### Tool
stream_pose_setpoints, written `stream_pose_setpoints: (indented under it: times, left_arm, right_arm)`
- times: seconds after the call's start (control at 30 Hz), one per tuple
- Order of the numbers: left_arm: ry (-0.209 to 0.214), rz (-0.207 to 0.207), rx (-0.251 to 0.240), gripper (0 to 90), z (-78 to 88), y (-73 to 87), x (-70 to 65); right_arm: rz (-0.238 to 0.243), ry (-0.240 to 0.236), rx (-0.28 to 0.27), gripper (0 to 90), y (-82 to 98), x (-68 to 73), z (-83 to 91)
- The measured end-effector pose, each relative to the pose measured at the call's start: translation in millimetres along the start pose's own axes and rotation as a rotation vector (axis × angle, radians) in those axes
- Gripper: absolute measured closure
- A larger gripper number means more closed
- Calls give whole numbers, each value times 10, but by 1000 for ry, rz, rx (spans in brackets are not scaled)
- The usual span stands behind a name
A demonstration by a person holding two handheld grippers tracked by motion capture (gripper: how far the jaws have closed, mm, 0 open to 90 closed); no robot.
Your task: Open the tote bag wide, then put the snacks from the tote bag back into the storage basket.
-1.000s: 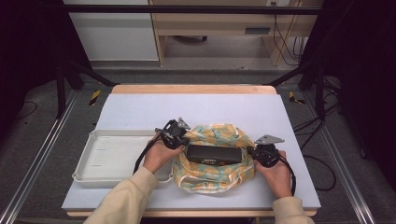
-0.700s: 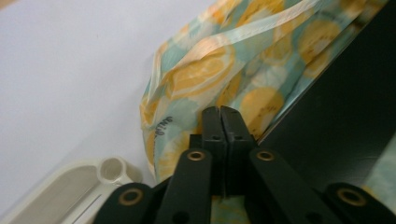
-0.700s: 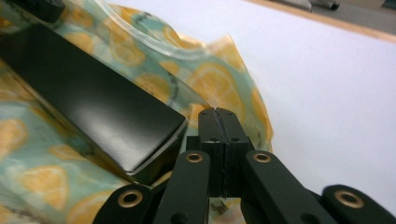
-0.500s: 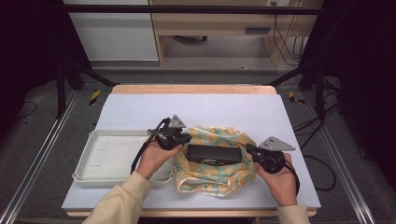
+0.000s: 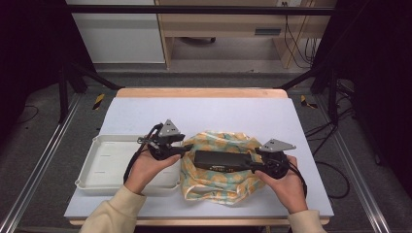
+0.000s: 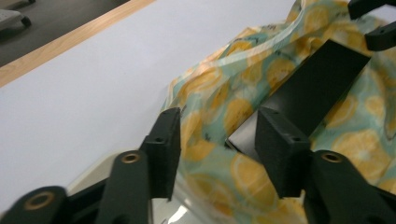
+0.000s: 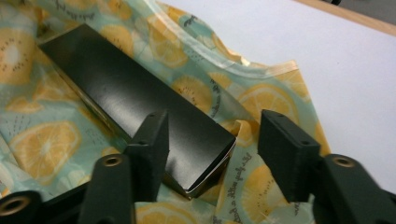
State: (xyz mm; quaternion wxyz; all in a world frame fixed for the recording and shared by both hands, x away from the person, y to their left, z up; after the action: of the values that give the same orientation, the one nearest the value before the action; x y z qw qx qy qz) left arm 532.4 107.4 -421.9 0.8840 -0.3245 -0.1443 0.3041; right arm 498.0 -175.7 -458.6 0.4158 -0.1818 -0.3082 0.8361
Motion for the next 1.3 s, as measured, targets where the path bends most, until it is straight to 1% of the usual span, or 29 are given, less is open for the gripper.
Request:
stream_pose_setpoints:
  times: [0.03, 0.07, 0.1, 0.13, 0.17, 0.2, 0.23, 0.27, 0.37, 0.4, 0.43, 0.47, 0.5, 0.53, 0.63, 0.67, 0.7, 0.77, 0.83, 0.87, 0.9, 0.93, 0.97, 1.03, 1.07, 1.13, 1.17, 1.23, 1.3]
  left_arm:
    - [-2, 3, -9, 448, 28, 20, 6]
    - [-1, 4, -5, 428, 36, 32, 7]
    - [-1, 4, -5, 402, 36, 32, 7]
    - [-13, -5, 3, 375, 50, 52, 25]
    - [-13, -3, 6, 352, 58, 63, 31]
    - [-13, -3, 6, 327, 58, 63, 31]
    - [1, -2, 18, 313, 66, 93, 39]
    - [-3, -1, 19, 304, 74, 108, 53]
    - [-1, 27, 22, 262, 93, 166, 100]
    - [-1, 27, 22, 247, 93, 166, 100]
    - [2, 47, 28, 231, 102, 226, 128]
    - [2, 47, 28, 221, 102, 226, 128]
    - [0, 53, 40, 216, 109, 302, 147]
    - [-7, 55, 48, 207, 114, 350, 167]
    - [-11, 75, 47, 189, 140, 432, 219]
    - [-11, 75, 47, 180, 140, 432, 219]
    - [-14, 72, 51, 168, 164, 485, 249]
    - [-18, 68, 52, 162, 182, 511, 265]
    - [-21, 68, 50, 150, 217, 564, 301]
    - [-17, 67, 51, 146, 235, 591, 317]
    - [-3, 52, 51, 143, 272, 634, 340]
    - [-3, 52, 51, 140, 272, 634, 340]
    - [27, 16, 52, 138, 322, 662, 349]
    - [41, -4, 46, 121, 378, 682, 383]
    - [41, -4, 46, 120, 378, 682, 383]
    - [32, 20, 46, 120, 422, 726, 460]
    - [32, 20, 46, 120, 422, 726, 460]
    - [20, 41, 51, 121, 437, 777, 525]
    - [22, 45, 49, 121, 454, 790, 544]
  right_arm:
    - [19, 2, 16, 377, -21, 23, 1]
    - [31, 0, 26, 358, -31, 31, 0]
    - [34, -1, 43, 334, -39, 42, -1]
    - [48, 3, 59, 324, -50, 43, -5]
    - [56, 3, 72, 319, -64, 51, -6]
    - [56, 3, 72, 319, -64, 51, -6]
    - [80, -5, 86, 286, -96, 59, -12]
    - [85, -13, 93, 281, -111, 69, -16]
    - [128, -19, 126, 244, -141, 84, -26]
    - [128, -19, 126, 244, -141, 84, -26]
    - [167, -15, 153, 234, -160, 86, -30]
    - [167, -15, 153, 234, -160, 86, -30]
    - [195, -21, 170, 232, -188, 94, -32]
    - [209, -16, 177, 231, -204, 93, -27]
    - [246, -43, 197, 220, -247, 115, -13]
    - [246, -43, 197, 220, -247, 115, -13]
    - [266, -53, 215, 220, -271, 115, -7]
    - [276, -51, 224, 227, -283, 111, -8]
    - [307, -58, 257, 247, -314, 104, -10]
    - [310, -59, 262, 256, -326, 108, -14]
    - [316, -62, 266, 265, -336, 112, -15]
    - [320, -67, 271, 271, -342, 116, -17]
    - [321, -70, 274, 284, -349, 124, -21]
    - [335, -77, 277, 299, -368, 142, -11]
    - [342, -78, 274, 313, -384, 148, -3]
    - [351, -84, 282, 331, -409, 161, 10]
    - [351, -84, 282, 331, -409, 161, 10]
    - [380, -87, 288, 358, -448, 137, 16]
    - [387, -90, 299, 370, -453, 126, 5]
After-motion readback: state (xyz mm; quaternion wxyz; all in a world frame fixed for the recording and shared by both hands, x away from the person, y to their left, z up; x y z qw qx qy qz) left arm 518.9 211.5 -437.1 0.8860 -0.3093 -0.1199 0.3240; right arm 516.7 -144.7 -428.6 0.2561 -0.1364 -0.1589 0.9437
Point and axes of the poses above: each handheld gripper's, and its own axes: z roughly backward along the jaws, y roughly out of its underside, x roughly to its left, the point moved 6 cm from there along -z, roughly forward along the jaws, and after that the axes turned 11 degrees about x, right-handed, at the moved point
